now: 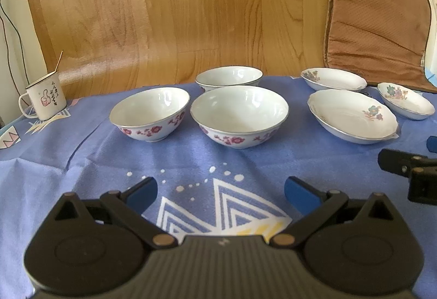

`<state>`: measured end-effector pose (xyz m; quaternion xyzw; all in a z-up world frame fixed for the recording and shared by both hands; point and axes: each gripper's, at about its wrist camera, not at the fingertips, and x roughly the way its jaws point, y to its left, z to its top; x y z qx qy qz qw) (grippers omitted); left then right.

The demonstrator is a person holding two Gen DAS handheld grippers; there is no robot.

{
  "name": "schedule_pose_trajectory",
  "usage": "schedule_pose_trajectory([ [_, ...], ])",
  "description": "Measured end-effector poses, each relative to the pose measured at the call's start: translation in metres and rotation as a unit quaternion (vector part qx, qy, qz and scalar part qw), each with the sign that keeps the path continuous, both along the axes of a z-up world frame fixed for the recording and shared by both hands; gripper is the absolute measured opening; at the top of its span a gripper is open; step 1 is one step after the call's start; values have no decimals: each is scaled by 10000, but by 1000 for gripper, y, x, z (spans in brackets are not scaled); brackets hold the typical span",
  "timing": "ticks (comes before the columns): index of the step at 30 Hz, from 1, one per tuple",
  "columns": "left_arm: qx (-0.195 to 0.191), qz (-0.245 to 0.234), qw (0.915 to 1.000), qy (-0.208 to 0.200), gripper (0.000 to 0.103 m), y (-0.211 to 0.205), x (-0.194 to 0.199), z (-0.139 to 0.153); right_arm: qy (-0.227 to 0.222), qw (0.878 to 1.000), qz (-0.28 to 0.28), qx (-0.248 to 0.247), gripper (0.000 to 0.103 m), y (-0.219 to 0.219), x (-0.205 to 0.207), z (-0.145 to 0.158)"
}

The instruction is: Organize plates and bowls

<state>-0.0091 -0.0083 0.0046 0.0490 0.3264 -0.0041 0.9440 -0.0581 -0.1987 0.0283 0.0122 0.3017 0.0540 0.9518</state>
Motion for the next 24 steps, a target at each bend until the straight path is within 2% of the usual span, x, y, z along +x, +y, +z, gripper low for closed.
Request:
schedule_pose_trajectory([
  [3, -4, 1, 10000, 12, 103, 1, 1, 0, 26, 10000, -12, 12, 93, 0, 1, -1],
  [16, -14, -8, 10000, 6, 103, 3, 0, 0, 31, 10000, -31, 20, 93, 1, 1, -1],
  [18, -48, -38, 10000, -41, 103, 3, -2, 0, 15, 10000, -42, 22, 93, 1, 0, 0],
  [21, -194, -225, 9990, -331, 103, 5, -10, 3, -33, 10000, -58, 23, 93, 1, -1, 0],
  [24, -138, -353, 9979, -526, 103, 2, -17, 5, -103, 9999, -71, 38, 93, 0, -3, 1],
])
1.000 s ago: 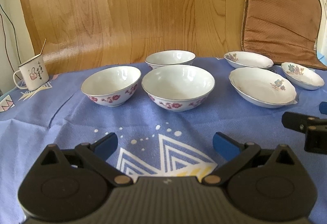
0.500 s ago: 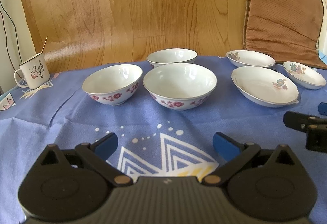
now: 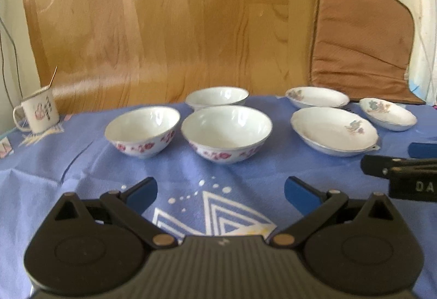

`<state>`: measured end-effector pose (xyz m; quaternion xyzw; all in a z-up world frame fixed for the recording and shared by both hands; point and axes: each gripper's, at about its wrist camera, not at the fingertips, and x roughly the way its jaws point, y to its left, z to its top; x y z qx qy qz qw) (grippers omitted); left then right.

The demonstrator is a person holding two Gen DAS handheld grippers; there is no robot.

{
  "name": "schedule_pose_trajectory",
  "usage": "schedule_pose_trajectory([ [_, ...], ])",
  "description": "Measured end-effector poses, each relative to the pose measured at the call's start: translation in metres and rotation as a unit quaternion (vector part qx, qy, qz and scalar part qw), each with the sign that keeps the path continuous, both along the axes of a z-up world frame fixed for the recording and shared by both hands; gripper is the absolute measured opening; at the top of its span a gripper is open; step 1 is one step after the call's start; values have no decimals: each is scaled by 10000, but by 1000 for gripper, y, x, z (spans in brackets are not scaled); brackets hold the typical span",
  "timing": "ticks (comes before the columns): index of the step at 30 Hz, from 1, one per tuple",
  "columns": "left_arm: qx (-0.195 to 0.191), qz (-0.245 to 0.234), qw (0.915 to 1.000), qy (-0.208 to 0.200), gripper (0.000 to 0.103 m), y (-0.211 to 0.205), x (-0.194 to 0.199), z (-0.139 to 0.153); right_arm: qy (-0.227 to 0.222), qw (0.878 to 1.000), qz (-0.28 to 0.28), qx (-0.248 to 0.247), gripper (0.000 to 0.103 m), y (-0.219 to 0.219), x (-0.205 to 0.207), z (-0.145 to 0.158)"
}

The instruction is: Organize plates and bowls

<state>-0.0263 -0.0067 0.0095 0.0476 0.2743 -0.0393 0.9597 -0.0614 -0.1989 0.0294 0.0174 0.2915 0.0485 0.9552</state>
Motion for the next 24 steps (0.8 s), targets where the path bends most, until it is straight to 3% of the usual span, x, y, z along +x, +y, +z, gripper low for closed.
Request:
schedule_pose_trajectory([
  [13, -265, 20, 9996, -61, 103, 8, 2, 2, -8, 9998, -27, 184, 91, -5, 2, 0],
  [24, -212, -39, 9997, -126, 103, 5, -2, 2, 141, 9988, -13, 476, 91, -11, 9, -3],
])
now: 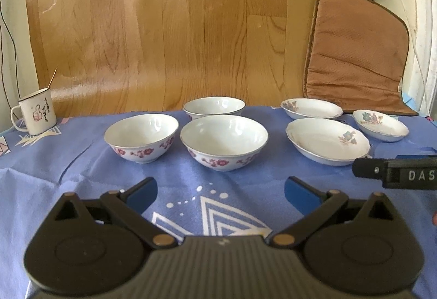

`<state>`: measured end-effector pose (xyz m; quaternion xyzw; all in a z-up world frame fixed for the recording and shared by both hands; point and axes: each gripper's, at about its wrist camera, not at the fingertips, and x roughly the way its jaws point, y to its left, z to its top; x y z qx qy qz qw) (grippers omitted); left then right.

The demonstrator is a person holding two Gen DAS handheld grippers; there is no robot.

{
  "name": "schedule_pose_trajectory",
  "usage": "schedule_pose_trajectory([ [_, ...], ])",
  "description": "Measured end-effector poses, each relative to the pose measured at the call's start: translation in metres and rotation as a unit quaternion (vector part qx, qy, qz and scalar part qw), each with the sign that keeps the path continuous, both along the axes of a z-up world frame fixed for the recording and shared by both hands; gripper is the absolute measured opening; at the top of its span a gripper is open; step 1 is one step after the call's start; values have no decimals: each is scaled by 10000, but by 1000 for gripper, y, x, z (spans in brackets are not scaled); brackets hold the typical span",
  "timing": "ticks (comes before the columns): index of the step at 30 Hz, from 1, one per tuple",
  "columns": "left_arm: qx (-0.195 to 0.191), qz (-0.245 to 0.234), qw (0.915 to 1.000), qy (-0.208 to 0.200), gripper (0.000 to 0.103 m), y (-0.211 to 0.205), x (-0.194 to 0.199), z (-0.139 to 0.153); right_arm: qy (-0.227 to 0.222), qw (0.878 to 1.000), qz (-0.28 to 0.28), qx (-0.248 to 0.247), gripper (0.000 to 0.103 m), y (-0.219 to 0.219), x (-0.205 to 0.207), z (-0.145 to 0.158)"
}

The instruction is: Organize plates and bowls

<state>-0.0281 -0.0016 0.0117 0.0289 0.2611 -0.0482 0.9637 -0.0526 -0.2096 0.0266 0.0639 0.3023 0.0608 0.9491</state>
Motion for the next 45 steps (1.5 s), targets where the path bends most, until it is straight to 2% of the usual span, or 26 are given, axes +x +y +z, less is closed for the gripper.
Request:
schedule_pose_trajectory([
  [7, 116, 270, 9983, 496, 103, 0, 15, -6, 71, 9998, 30, 188, 91, -3, 1, 0],
  [11, 205, 440, 9974, 529, 103, -1, 15, -7, 1, 9995, 113, 281, 92, -5, -4, 2],
  [17, 83, 558, 9975, 420, 103, 4, 13, -5, -50, 9989, 341, 317, 92, -2, -7, 3],
  [22, 35, 263, 9993, 276, 103, 2, 8, -3, -66, 9992, 205, 336, 92, -6, -6, 4],
  [31, -57, -13, 9998, -168, 103, 1, -8, 3, 142, 9914, -309, 1264, 93, -41, 2, -1],
  [35, -65, -43, 9995, -310, 103, 2, -11, 5, -13, 9927, -353, 1150, 93, -36, -3, 1],
  [41, -113, -53, 9993, -342, 103, 1, -7, 5, -536, 9956, -147, 753, 93, -24, -10, 7],
  [45, -191, -45, 9988, -449, 103, 5, -11, 6, -594, 9958, -20, 697, 93, -22, -10, 8],
])
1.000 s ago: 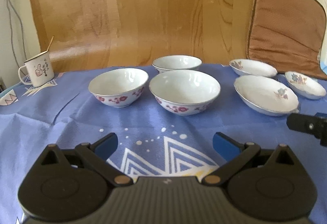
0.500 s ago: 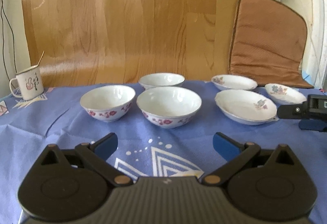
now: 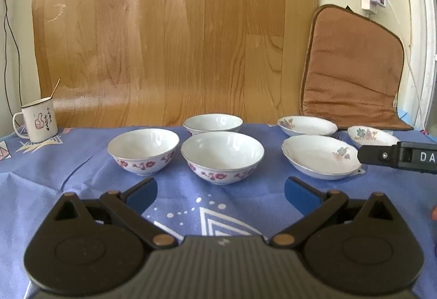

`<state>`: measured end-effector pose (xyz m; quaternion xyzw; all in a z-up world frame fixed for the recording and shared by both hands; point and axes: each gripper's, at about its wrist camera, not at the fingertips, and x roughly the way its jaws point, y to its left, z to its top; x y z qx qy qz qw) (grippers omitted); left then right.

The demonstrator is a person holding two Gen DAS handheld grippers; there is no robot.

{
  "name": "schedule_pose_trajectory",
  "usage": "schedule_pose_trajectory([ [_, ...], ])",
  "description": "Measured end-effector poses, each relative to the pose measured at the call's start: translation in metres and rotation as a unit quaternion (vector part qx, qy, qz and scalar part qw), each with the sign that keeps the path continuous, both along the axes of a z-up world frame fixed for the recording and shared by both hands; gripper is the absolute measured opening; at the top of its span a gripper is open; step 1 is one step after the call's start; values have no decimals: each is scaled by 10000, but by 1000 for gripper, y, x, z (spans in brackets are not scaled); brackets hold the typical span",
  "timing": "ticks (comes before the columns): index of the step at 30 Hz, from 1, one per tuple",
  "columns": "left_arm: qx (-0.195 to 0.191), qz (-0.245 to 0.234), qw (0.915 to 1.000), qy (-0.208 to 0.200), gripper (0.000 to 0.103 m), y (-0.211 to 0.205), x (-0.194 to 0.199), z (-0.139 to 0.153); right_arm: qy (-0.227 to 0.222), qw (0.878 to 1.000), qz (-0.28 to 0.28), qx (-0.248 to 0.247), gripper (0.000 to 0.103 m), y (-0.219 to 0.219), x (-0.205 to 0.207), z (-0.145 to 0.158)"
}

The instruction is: Organize plates and bowls

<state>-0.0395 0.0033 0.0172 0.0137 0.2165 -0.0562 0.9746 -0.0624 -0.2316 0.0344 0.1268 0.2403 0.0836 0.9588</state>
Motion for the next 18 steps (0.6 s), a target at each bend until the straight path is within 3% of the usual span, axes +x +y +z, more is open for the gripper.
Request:
schedule_pose_trajectory([
  [18, -17, -52, 10000, 7, 103, 0, -1, 0, 79, 9997, -34, 230, 93, -5, 1, -1],
])
